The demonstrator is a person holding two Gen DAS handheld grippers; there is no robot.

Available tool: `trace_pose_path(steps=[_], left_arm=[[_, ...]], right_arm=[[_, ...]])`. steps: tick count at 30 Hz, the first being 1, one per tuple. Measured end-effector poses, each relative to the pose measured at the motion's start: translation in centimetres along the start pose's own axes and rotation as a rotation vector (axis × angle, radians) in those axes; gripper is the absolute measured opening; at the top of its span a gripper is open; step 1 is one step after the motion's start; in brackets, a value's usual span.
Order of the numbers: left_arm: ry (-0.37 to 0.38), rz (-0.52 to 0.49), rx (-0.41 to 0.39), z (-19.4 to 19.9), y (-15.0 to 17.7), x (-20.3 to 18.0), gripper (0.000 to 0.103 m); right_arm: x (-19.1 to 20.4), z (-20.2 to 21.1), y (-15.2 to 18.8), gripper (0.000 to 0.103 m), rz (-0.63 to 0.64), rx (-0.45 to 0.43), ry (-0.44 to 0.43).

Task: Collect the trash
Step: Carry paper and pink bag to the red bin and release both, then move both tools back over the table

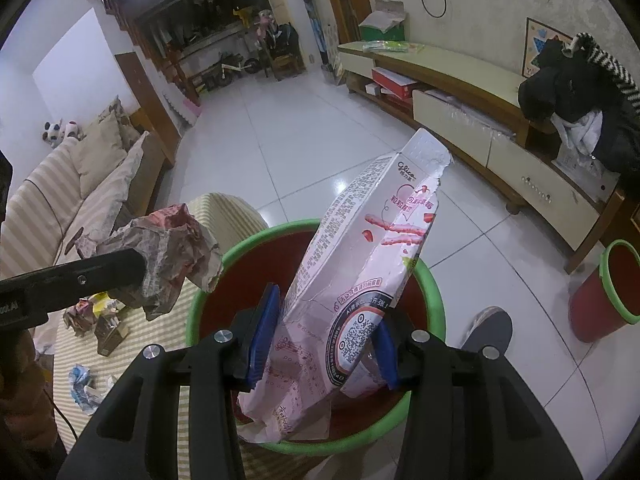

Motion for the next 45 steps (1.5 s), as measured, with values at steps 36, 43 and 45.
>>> trace_pose_path(steps=[36,43,45], left_arm=[[-0.109,0.168,-0.093,5.6,2.1,7.5,0.098],[-0.177,0.264,-0.157,11.8,5.8,12.9,0.098],[-0.195,0.296,-0.173,13.4,6.7,14.4,0.098]], right_arm=[[6.1,-0.1,0.2,0.088,0.102,0.024,-0.012],[13.2,1.1,1.3,0.088,0.209,0.018,-0.075],[15.2,1.4,1.7,0.088,0.238,0.016,-0.088]])
Point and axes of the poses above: each gripper's, at about its wrist camera, not at the fingertips, and z roughly against the way its jaws point, x to its left, y to its underside, the point moved 7 cm from there along -z, roughly the way its jaws point, and after that the axes turned 3 degrees about y, right-handed, at the moved point
